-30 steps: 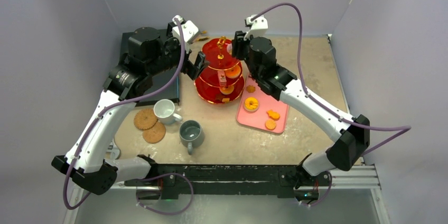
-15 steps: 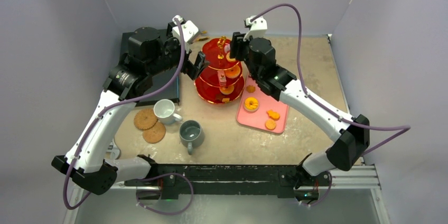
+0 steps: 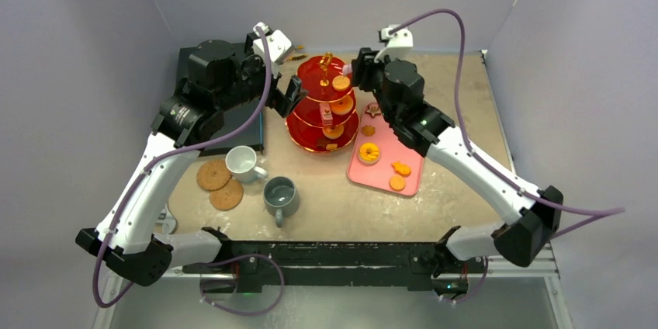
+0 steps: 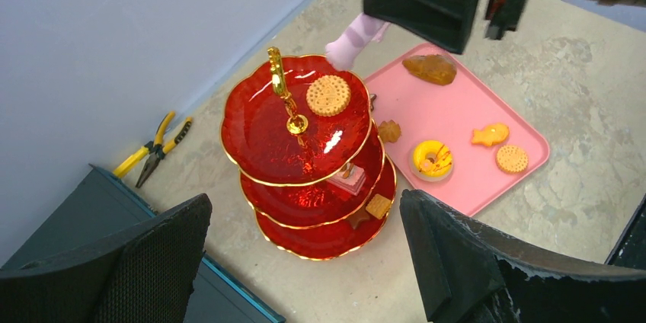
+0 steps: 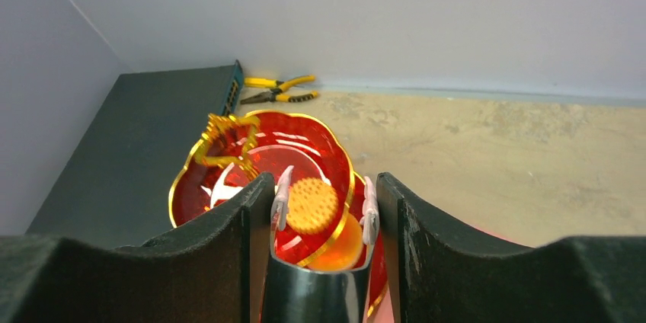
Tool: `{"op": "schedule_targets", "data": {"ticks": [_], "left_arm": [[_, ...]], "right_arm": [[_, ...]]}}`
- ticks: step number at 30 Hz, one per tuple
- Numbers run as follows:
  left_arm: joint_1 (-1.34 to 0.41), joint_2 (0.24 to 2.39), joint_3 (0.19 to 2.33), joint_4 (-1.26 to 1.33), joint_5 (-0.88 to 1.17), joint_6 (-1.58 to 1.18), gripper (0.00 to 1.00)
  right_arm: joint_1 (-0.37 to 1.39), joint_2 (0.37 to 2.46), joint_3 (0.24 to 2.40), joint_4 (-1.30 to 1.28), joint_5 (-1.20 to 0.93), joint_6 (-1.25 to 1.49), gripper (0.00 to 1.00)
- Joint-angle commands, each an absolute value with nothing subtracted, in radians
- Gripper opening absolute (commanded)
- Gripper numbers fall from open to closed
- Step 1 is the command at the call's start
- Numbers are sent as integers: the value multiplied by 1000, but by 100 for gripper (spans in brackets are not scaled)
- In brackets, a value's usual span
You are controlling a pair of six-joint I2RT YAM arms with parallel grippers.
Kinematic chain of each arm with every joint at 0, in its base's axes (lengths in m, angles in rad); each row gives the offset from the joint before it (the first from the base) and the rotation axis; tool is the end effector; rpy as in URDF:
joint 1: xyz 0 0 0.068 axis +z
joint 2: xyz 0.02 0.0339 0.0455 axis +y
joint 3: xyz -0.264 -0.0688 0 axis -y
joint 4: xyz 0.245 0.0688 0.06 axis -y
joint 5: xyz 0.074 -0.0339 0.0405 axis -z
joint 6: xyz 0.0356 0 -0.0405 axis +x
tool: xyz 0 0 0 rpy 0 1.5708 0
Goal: Serve the afternoon tea
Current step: Place the desert on the desert table, then pick up the desert from the tray.
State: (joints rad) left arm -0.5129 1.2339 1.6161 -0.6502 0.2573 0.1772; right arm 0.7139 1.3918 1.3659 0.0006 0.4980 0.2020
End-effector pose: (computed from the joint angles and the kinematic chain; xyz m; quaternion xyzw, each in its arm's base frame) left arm 0.2066 -0.1268 0.4810 0.3400 0.7159 -0.2010 0.5758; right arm 0.2566 0.1998 0.4243 -0.0092 0.7149 0.1409 0.6849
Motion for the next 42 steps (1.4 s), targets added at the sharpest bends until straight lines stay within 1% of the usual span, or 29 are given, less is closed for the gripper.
{"op": "schedule_targets", "data": {"ticks": [1,9,13,19,27,35,42], "left_arm": [[-512,1211,1644,-636,257,188,95],[-512,1210,1629,-625,270,184,95],[-512,1215,1630,-624,276,185,95],[-512,1216,1634,-629,279,189,95],[-512,1219,1633,-629,284,191,95],[-511,1218,1631,-632,285,195,95],[-512,1227,1638,-632,288,204,95]], "right_arm": [[704,1275,1286,-91,564,266,54],[703,1065,1020,-287,599,486,54],[703,1025,920,-339,603,562,54],[703,1020,808,-398,603,683,53],[703,972,743,-477,633,776,52],[703,1055,751,-540,691,866,52],[703,1044,754,-609,744,955,55]]}}
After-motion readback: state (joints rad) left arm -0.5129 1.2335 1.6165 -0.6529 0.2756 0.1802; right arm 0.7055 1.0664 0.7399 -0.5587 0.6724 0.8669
